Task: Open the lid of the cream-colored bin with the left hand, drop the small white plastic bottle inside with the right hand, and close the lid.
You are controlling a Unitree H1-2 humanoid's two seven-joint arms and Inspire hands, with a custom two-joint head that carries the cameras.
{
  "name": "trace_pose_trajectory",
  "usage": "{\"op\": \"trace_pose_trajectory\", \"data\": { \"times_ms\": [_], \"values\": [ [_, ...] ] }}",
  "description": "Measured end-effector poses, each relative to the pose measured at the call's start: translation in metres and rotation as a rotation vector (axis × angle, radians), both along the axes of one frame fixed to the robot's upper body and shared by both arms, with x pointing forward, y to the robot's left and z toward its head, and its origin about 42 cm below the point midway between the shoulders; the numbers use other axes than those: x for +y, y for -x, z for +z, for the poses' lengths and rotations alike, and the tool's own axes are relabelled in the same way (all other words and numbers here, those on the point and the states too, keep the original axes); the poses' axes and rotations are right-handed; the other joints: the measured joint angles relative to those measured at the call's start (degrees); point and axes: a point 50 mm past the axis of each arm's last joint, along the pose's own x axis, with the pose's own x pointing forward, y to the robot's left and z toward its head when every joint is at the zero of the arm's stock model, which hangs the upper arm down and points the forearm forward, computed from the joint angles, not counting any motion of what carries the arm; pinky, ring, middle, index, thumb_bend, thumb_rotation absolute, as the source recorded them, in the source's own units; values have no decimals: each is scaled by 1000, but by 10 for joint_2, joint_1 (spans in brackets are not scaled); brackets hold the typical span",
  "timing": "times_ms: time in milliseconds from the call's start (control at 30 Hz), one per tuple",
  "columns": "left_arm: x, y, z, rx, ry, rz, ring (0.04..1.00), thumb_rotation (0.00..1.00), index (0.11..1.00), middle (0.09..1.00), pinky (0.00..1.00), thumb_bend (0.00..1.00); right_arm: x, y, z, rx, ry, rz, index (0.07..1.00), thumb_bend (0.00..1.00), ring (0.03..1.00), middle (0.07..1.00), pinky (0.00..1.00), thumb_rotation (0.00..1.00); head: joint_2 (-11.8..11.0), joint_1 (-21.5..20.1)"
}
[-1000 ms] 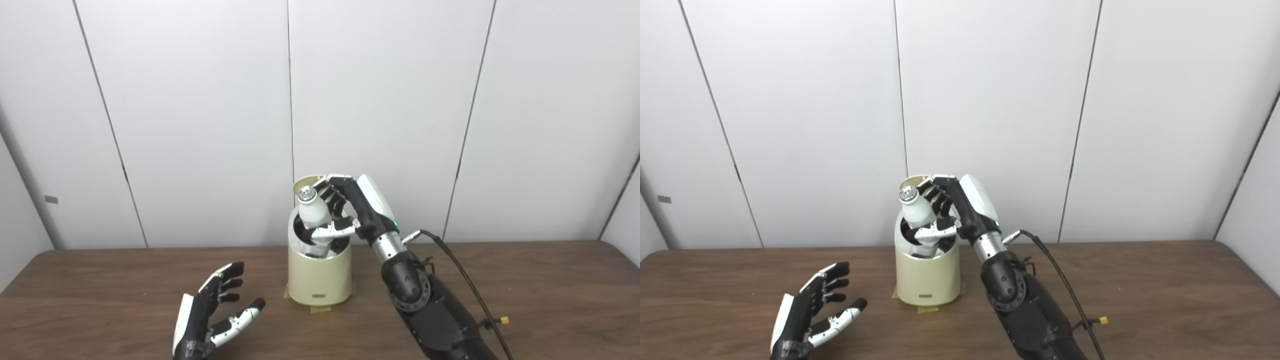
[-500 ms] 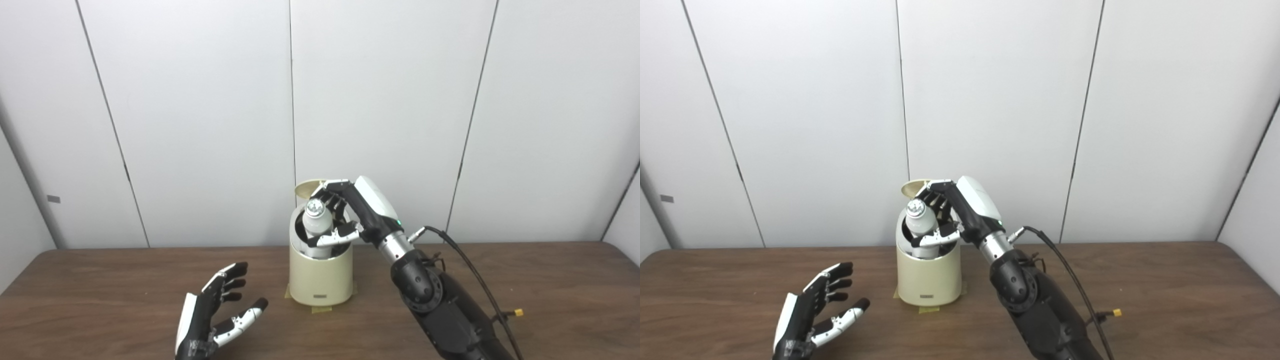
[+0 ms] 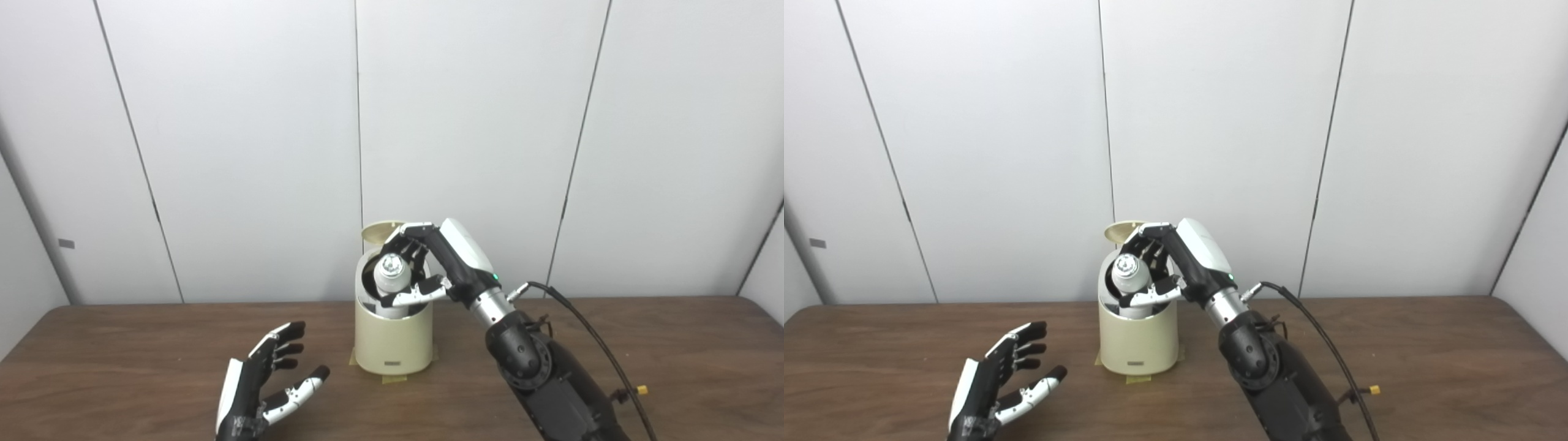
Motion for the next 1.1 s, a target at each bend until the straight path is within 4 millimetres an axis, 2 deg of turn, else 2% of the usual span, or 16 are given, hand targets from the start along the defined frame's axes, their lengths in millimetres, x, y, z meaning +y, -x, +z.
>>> {"op": "trace_pose_trajectory", "data": {
  "times_ms": [167, 300, 367, 400, 433, 500, 667, 1100],
  "values": [
    [0, 0, 0, 0, 0, 0, 761, 145, 811, 808, 695, 646, -1, 1, -1, 2, -6, 1, 498, 529, 419, 482, 318, 0, 1, 0],
    [0, 0, 0, 0, 0, -1, 760, 148, 815, 808, 694, 642, -1, 2, -2, 4, -9, 4, 499, 529, 472, 489, 351, 1, 2, 1],
    [0, 0, 0, 0, 0, -1, 758, 143, 815, 808, 694, 640, -1, 3, -2, 5, -9, 8, 497, 523, 504, 618, 364, 105, 3, 0],
    [0, 0, 0, 0, 0, -1, 759, 132, 813, 807, 692, 640, -1, 4, -3, 9, -6, 12, 590, 663, 513, 645, 366, 86, 3, -1],
    [0, 0, 0, 0, 1, -1, 759, 126, 813, 806, 694, 640, 0, 4, -4, 15, -2, 17, 642, 737, 519, 662, 368, 80, 3, -1],
    [0, 0, 0, 1, 3, -1, 766, 135, 812, 808, 708, 645, -1, 5, -8, 34, 7, 23, 692, 798, 528, 685, 371, 84, 3, -1],
    [0, 0, 0, 1, 3, -1, 771, 146, 814, 810, 719, 647, -3, 8, -19, 70, 21, 28, 707, 819, 531, 697, 361, 83, 3, -1],
    [0, 0, 0, 2, 2, -5, 769, 150, 815, 814, 704, 643, -4, 8, -17, 90, 36, 23, 720, 806, 536, 697, 382, 77, 5, -1]
  ]
}}
